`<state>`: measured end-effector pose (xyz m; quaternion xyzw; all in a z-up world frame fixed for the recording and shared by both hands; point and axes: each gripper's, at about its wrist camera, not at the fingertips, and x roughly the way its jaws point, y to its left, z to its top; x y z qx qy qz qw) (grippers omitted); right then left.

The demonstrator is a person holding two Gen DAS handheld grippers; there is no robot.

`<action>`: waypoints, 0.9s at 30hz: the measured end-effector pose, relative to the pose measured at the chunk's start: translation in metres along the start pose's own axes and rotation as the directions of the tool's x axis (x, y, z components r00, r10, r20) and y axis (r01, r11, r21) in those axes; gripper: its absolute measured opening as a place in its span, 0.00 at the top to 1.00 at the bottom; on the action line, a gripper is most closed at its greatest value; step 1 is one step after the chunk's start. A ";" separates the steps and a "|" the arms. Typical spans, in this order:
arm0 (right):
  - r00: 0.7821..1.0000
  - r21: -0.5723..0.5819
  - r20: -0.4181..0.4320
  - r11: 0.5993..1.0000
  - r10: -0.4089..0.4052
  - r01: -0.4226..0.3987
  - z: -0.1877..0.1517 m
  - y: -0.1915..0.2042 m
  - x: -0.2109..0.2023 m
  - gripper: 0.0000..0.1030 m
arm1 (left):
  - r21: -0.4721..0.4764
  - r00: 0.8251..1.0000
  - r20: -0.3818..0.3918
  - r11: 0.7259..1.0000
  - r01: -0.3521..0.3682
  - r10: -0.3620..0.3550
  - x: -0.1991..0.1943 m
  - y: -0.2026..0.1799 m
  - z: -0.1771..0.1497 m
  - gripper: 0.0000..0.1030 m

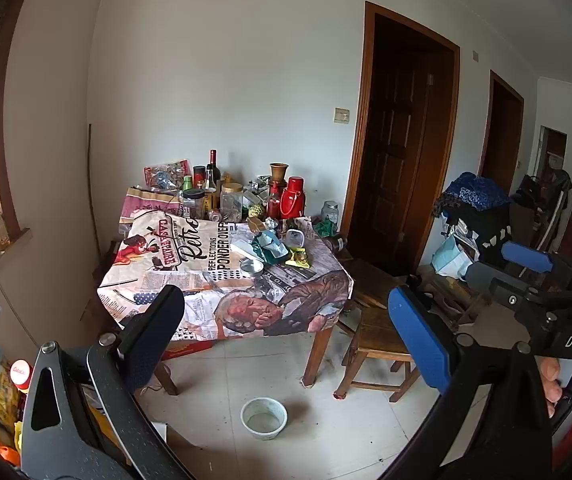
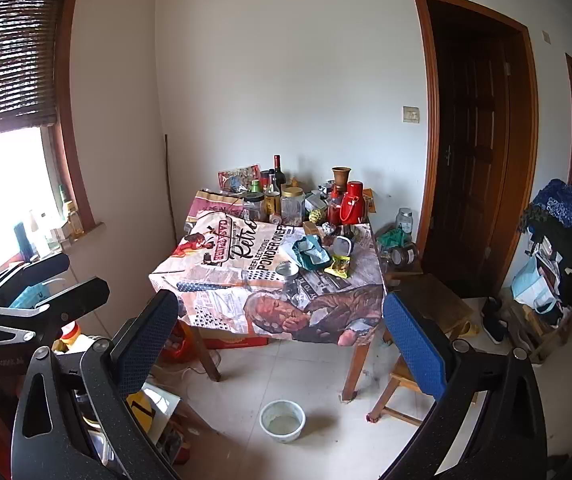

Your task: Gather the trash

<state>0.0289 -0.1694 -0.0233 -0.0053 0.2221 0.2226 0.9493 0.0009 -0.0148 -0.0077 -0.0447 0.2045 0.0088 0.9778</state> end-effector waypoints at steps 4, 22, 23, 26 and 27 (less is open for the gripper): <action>1.000 0.001 -0.004 1.000 -0.001 0.001 0.000 -0.001 0.003 0.01 | 0.001 1.000 0.001 1.000 -0.002 0.002 0.001 0.002 0.002 0.00; 1.000 0.012 -0.007 1.000 0.003 -0.003 0.000 -0.003 0.008 0.01 | 0.005 1.000 -0.003 1.000 0.006 -0.006 0.005 0.004 0.004 0.00; 1.000 0.013 -0.007 1.000 0.003 -0.003 0.000 -0.003 0.008 0.01 | 0.006 1.000 -0.001 1.000 0.004 -0.004 0.005 0.004 0.004 0.00; 1.000 0.015 -0.006 1.000 0.005 -0.004 0.000 -0.004 0.009 0.01 | 0.005 1.000 0.000 1.000 0.004 -0.004 0.005 0.003 0.005 0.00; 1.000 0.015 -0.006 1.000 0.005 -0.005 0.000 -0.004 0.010 0.01 | 0.005 1.000 0.000 1.000 0.003 -0.003 0.005 0.003 0.005 0.00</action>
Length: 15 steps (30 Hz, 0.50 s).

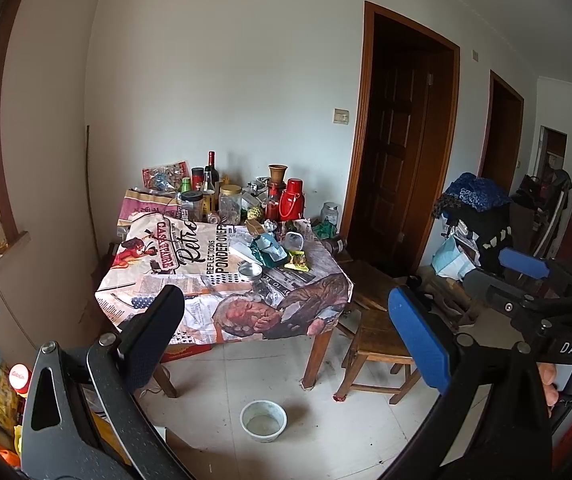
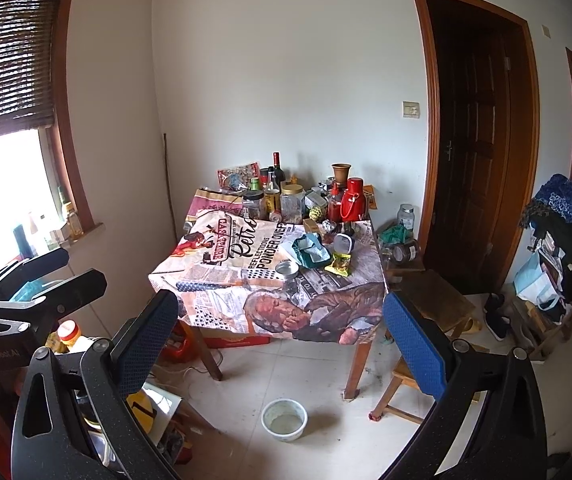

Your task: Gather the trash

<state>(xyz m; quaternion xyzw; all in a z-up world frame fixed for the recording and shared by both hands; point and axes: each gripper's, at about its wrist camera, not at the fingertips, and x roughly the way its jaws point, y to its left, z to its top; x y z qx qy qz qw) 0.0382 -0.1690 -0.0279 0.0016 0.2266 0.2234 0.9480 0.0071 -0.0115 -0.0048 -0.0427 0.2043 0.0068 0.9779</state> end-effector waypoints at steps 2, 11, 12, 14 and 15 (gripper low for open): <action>1.000 0.001 0.001 1.000 0.001 -0.001 0.000 0.000 0.000 0.01 | 0.001 1.000 -0.001 1.000 -0.002 0.002 0.001 0.000 0.001 0.00; 1.000 0.011 -0.004 1.000 0.006 -0.006 -0.001 -0.004 0.002 0.01 | 0.010 1.000 -0.007 1.000 -0.014 0.014 0.004 -0.003 0.002 0.00; 1.000 0.011 -0.005 1.000 0.007 -0.007 -0.002 -0.004 0.002 0.01 | 0.009 1.000 -0.008 1.000 -0.016 0.016 0.004 -0.003 0.002 0.00; 1.000 0.009 -0.004 1.000 0.010 -0.010 -0.002 -0.005 0.002 0.01 | 0.008 1.000 -0.008 1.000 -0.015 0.015 0.005 -0.003 0.002 0.00; 1.000 0.008 -0.003 1.000 0.012 -0.012 -0.002 -0.005 0.001 0.01 | 0.007 1.000 -0.009 1.000 -0.016 0.016 0.005 -0.003 0.002 0.00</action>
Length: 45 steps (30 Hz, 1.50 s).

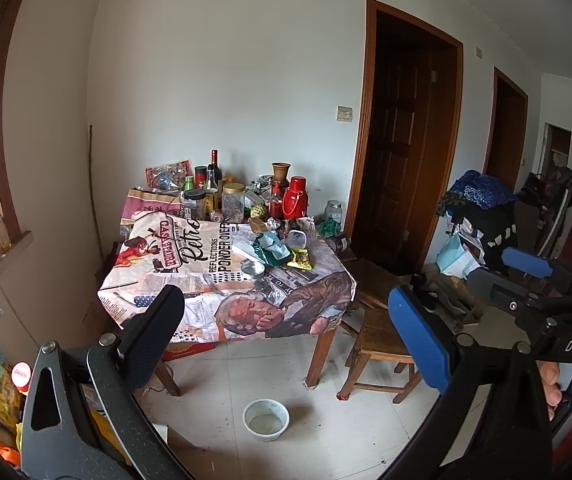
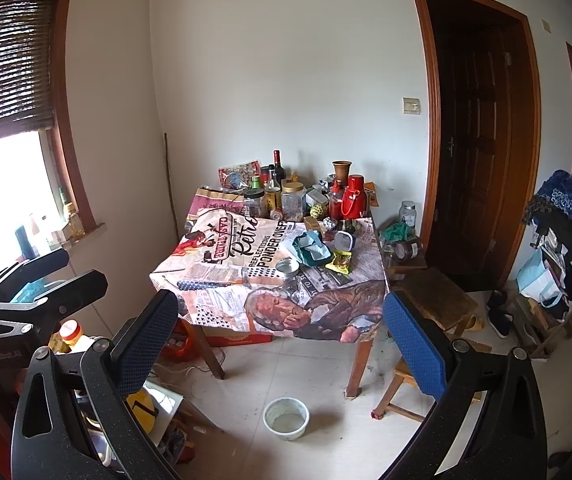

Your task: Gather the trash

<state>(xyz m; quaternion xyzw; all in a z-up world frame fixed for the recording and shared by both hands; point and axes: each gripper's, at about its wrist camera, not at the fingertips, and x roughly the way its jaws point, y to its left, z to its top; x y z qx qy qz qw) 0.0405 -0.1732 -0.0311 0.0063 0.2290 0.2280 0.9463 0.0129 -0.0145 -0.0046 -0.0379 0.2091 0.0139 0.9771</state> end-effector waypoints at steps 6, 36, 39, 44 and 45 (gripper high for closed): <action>1.000 -0.006 -0.003 1.000 0.013 -0.013 0.002 -0.003 0.001 0.01 | -0.009 1.000 0.003 1.000 -0.015 0.015 0.001 -0.003 0.000 0.00; 1.000 -0.022 0.018 1.000 -0.001 0.001 0.022 -0.082 0.032 0.01 | -0.018 0.998 -0.039 0.999 -0.047 0.046 0.083 -0.067 0.021 0.00; 1.000 -0.010 0.007 1.000 -0.010 0.010 0.026 -0.089 0.050 0.01 | -0.010 0.998 -0.042 0.999 -0.039 0.039 0.109 -0.061 0.030 0.00; 0.999 0.016 -0.005 0.999 -0.051 0.051 0.038 -0.095 0.095 0.01 | 0.002 0.999 -0.041 1.000 -0.016 0.016 0.162 -0.038 0.049 0.00; 0.998 0.021 -0.006 0.998 -0.063 0.063 0.042 -0.095 0.106 0.01 | 0.004 0.999 -0.045 1.000 -0.008 0.009 0.180 -0.028 0.058 0.00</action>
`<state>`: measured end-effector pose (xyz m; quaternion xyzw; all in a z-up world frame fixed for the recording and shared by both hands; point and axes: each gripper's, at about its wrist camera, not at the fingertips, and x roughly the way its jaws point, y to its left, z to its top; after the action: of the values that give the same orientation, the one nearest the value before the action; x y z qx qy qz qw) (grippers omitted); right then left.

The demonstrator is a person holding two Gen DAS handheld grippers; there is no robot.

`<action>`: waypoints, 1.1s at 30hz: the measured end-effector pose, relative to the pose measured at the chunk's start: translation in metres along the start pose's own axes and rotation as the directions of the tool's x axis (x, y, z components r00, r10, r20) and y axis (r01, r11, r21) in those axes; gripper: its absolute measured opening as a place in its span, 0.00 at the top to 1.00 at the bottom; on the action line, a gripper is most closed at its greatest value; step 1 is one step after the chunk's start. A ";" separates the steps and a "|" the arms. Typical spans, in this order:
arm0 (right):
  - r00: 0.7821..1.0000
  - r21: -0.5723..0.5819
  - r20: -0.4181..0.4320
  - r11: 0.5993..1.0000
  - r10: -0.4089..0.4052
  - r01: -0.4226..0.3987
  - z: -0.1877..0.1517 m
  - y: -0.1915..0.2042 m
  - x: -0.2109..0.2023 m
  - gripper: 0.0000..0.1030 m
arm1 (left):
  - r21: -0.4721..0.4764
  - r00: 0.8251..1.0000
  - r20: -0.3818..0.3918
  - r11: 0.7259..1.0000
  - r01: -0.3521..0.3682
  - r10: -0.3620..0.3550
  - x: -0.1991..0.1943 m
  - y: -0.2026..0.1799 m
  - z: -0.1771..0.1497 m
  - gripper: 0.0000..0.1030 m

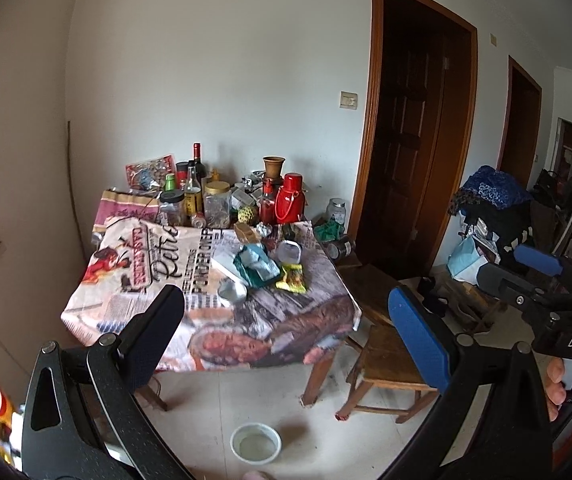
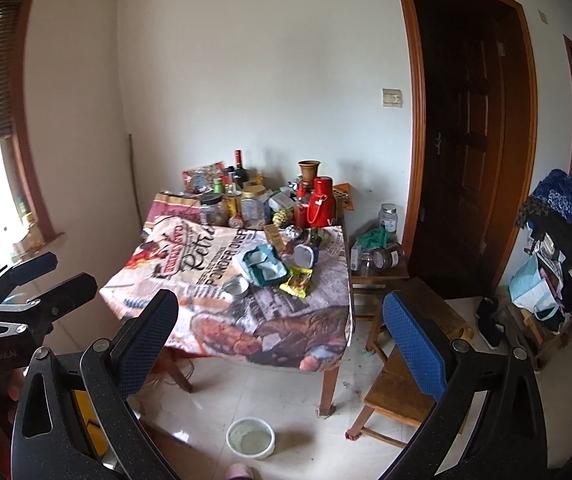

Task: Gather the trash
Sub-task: 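Move both tools toward the green bag and yellow chip packet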

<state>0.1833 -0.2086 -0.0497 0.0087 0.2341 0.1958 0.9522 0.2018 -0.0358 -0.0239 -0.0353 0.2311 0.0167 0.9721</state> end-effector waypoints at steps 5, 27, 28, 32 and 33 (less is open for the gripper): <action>0.999 0.033 -0.019 0.998 -0.046 0.046 0.028 0.004 0.051 0.01 | 0.000 1.000 -0.019 1.000 0.014 -0.014 0.061 0.037 0.037 0.00; 0.901 0.050 -0.427 0.993 -0.077 0.109 0.034 -0.030 0.311 0.01 | -0.081 0.919 -0.386 0.990 -0.116 0.076 0.354 0.119 0.042 0.06; 0.887 0.032 -0.457 0.995 -0.069 0.094 0.031 -0.032 0.326 0.01 | -0.086 0.915 -0.398 0.990 -0.115 0.071 0.364 0.118 0.041 0.06; 0.832 0.008 -0.555 1.000 -0.017 0.026 0.017 -0.035 0.373 0.01 | -0.094 0.869 -0.492 0.989 -0.111 0.051 0.422 0.114 0.027 0.06; 0.808 0.020 -0.589 1.000 0.018 -0.008 0.011 -0.037 0.390 0.01 | -0.099 0.859 -0.510 0.988 -0.121 0.054 0.432 0.115 0.023 0.06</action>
<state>0.5189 -0.0947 -0.2165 -0.0429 0.5193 0.1933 0.8313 0.5925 0.0872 -0.2048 -0.0898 0.4776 0.0657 0.8715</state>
